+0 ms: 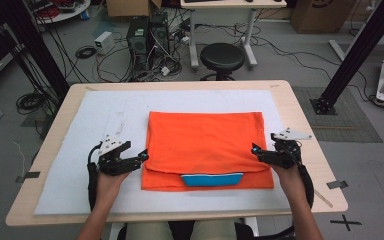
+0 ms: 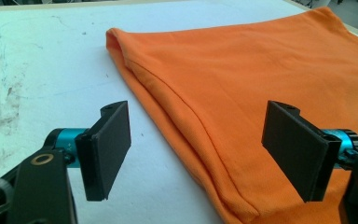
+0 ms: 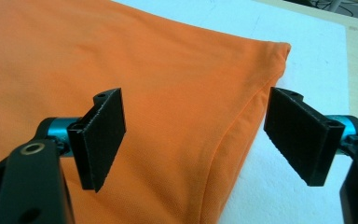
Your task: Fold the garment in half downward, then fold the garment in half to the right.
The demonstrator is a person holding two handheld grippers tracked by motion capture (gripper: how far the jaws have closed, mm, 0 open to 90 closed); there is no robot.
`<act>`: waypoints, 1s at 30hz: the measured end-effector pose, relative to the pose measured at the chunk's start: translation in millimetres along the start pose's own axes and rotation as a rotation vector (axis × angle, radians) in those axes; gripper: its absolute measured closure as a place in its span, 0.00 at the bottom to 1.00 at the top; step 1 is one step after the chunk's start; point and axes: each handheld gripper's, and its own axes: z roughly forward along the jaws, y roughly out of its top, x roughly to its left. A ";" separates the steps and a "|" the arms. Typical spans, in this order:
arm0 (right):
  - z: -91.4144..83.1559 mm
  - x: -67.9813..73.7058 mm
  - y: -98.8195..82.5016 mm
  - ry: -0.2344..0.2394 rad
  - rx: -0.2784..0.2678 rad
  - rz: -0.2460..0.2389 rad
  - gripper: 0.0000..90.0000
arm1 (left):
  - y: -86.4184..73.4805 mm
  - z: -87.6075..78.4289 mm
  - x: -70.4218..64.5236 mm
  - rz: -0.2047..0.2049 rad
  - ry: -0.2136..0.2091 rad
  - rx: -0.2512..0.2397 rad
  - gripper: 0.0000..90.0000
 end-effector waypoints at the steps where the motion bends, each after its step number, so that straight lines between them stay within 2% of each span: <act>1: -0.1 -0.1 0.0 0.000 -0.002 0.000 0.23 | -0.5 -0.8 -0.5 -0.002 -0.001 0.003 0.26; 11: 6.3 -0.1 -0.5 0.017 0.018 0.024 0.23 | -3.3 -3.7 -5.4 -0.025 0.002 0.058 0.27; 16: 8.8 1.2 3.6 0.048 0.045 0.030 0.23 | -5.8 -1.9 -11.7 -0.058 -0.018 0.093 0.27; 20: 12.0 2.9 7.9 0.075 0.061 0.030 0.23 | -6.7 1.8 -17.0 -0.064 -0.010 0.120 0.27; 27: 15.6 8.6 14.2 0.094 0.076 0.007 0.23 | -9.5 10.1 -24.8 -0.066 0.009 0.183 0.27; 30: 18.0 11.6 15.9 0.101 0.085 -0.005 0.23 | -11.0 12.1 -26.0 -0.076 0.014 0.202 0.32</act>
